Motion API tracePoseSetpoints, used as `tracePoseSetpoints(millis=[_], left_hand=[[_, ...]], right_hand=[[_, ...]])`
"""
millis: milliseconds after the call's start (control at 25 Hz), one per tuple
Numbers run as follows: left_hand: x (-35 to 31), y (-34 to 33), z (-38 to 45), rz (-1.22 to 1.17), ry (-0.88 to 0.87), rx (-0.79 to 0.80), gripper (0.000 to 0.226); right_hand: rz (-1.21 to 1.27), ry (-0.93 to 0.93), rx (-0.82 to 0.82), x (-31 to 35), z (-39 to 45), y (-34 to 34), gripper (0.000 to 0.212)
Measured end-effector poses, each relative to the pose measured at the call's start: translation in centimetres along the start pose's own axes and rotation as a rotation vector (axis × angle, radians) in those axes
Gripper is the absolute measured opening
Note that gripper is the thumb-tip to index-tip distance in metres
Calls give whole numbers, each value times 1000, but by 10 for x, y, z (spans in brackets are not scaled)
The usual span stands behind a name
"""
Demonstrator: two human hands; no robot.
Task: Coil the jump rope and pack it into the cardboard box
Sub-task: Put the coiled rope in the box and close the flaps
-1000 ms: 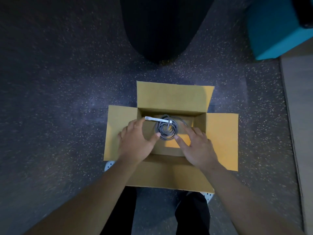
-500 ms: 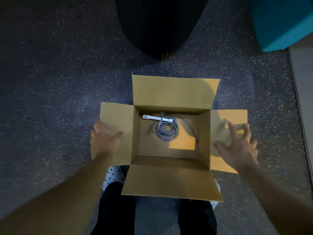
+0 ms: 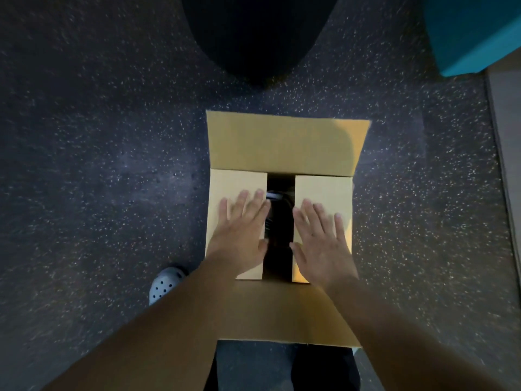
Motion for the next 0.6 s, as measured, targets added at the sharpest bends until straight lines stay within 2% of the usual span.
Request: tracePoseSetpoints(millis=[120, 240, 400, 480, 600], left_hand=[[13, -34, 10, 298, -30, 73, 89], [18, -45, 14, 409, 4, 124, 88], [-4, 0, -2, 122, -19, 60, 81], [-14, 29, -18, -46, -35, 47, 81], [-29, 46, -43, -186, -158, 194, 111]], right_hand=[[-198, 37, 93, -21, 8, -36, 76], [-313, 66, 159, -34, 10, -49, 74], [-146, 65, 152, -14, -4, -8, 72], [-59, 89, 99, 0, -14, 24, 71], [17, 111, -96, 9, -1, 74, 68]])
Point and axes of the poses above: each hand's wrist, its own z-axis towards the middle knuckle, its own y-axis out of the back of the hand, x = y × z, the point moved 7 cm from there along z, towards the middle knuckle, and after that the axes turned 4 degrees about z, right-handed, at the moved point
